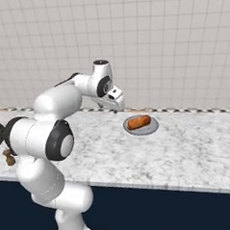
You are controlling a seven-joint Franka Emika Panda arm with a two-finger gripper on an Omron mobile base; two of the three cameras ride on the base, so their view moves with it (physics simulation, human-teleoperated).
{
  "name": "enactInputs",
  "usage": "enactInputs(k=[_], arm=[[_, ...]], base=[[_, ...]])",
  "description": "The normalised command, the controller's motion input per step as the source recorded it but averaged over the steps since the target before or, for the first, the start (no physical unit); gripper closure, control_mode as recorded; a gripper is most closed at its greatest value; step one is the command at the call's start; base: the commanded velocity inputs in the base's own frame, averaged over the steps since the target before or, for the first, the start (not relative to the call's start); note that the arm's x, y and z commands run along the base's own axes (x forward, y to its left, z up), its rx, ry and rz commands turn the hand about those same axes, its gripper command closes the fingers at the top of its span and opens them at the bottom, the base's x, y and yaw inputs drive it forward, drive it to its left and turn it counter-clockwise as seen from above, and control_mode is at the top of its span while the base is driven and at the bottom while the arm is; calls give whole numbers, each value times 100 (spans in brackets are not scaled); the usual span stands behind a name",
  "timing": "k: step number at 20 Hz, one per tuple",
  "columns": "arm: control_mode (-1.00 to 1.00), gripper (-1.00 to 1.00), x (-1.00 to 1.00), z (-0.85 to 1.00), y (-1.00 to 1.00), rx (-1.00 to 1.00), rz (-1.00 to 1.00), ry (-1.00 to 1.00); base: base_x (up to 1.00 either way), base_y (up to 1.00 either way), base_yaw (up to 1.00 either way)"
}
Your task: Place one bun and one sausage from the bowl on each plate.
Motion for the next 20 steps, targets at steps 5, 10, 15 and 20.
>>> enactInputs(k=[5,10,15,20], arm=[[100,-100,0,0,0,0,0,0],[100,-100,0,0,0,0,0,0],[100,-100,0,0,0,0,0,0],[-100,-100,-4,33,63,-1,3,5]], base=[[-45,93,4],[-8,91,5],[0,70,4],[0,11,1]])
